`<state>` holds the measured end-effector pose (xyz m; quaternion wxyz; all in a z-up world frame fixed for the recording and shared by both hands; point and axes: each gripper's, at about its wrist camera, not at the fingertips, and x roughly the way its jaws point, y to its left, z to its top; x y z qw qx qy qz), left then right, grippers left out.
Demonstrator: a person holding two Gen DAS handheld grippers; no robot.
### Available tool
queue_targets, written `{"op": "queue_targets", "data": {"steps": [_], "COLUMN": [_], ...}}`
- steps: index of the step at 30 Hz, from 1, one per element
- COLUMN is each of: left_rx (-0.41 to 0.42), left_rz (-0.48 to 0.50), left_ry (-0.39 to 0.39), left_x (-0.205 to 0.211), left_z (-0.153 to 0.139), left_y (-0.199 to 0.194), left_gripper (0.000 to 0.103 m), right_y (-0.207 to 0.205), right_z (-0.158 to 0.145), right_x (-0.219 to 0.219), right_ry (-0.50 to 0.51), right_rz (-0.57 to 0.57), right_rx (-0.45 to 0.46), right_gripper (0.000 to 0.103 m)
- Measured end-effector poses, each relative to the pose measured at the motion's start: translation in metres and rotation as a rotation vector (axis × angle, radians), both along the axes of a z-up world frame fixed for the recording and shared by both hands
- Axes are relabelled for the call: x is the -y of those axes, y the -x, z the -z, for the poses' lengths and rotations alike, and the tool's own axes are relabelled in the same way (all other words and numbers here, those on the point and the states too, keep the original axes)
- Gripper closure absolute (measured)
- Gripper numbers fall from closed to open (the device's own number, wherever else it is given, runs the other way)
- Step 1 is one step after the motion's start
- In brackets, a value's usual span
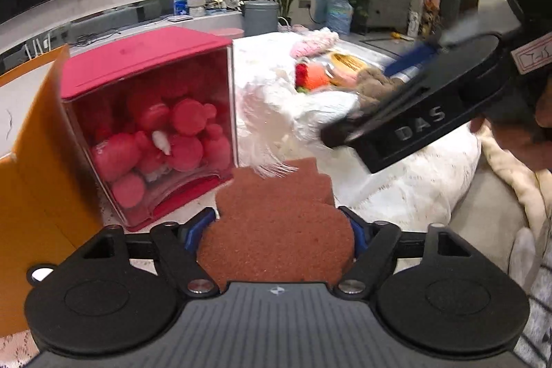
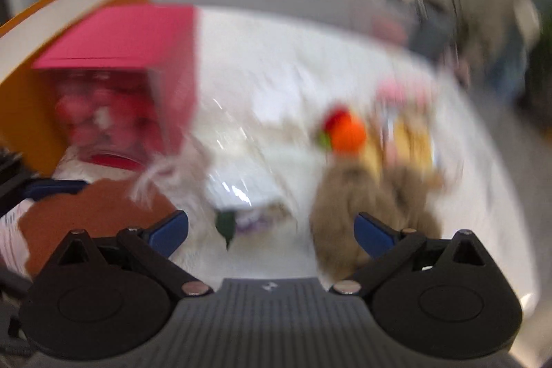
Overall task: Organize soft objects
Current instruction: 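Carry the sponge and bundle into the orange box and open both tools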
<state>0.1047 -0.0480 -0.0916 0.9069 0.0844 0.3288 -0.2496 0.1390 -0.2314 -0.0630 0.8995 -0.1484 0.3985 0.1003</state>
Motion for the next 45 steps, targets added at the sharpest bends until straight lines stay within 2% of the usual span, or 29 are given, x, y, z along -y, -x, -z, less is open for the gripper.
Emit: {"op": "queue_targets", "data": {"steps": [2,4,7,9,11,13,15,18,24,27,32,35,41,45], "left_rx": [0.010,0.010,0.002,-0.012,-0.004,0.023,0.041,0.062,0.103,0.127,0.177,0.218,0.330,0.401], "left_rz": [0.004,0.002,-0.021,-0.011,0.004,0.015,0.033,0.057,0.069,0.057,0.032,-0.006,-0.139,-0.272], "left_ry": [-0.009,-0.012,0.001,0.007,0.007,0.005,0.004,0.010,0.044,0.077,0.174,0.235,0.337,0.322], "left_x": [0.000,0.000,-0.003,-0.005,-0.007,-0.007,-0.005,-0.005,-0.006,-0.010,-0.023,-0.034,-0.071,-0.093], "left_z": [0.001,0.000,-0.004,-0.008,-0.012,-0.016,-0.018,-0.021,-0.032,-0.044,-0.068,-0.085,-0.121,-0.137], "left_y": [0.004,0.005,0.012,0.016,0.021,0.027,0.030,0.035,0.040,0.040,0.043,0.044,0.046,0.045], "left_gripper": [0.018,0.019,0.019,0.019,0.019,0.019,0.019,0.019,0.019,0.019,0.019,0.019,0.019,0.019], "right_y": [0.002,-0.009,-0.024,-0.031,-0.037,-0.038,-0.036,-0.032,-0.017,-0.012,0.002,0.003,0.006,0.009], "right_z": [0.002,0.012,0.024,0.031,0.038,0.037,0.031,0.020,-0.002,-0.010,-0.032,-0.037,-0.038,-0.040], "right_x": [-0.010,-0.020,-0.025,-0.022,-0.022,-0.017,-0.008,0.004,0.019,0.025,0.027,0.031,0.031,0.026], "right_ry": [0.054,0.112,0.121,0.093,0.066,0.051,-0.011,-0.085,-0.105,-0.118,-0.159,-0.200,-0.198,-0.190], "right_rz": [-0.076,-0.107,-0.088,-0.071,-0.064,-0.027,0.000,0.041,0.106,0.128,0.153,0.192,0.203,0.192], "right_rx": [0.065,0.048,0.031,0.010,-0.027,-0.039,-0.053,-0.040,0.034,0.061,0.153,0.169,0.182,0.201], "right_gripper": [0.003,0.003,0.003,0.011,0.036,0.046,0.050,0.052,0.051,0.051,0.051,0.051,0.051,0.051]}}
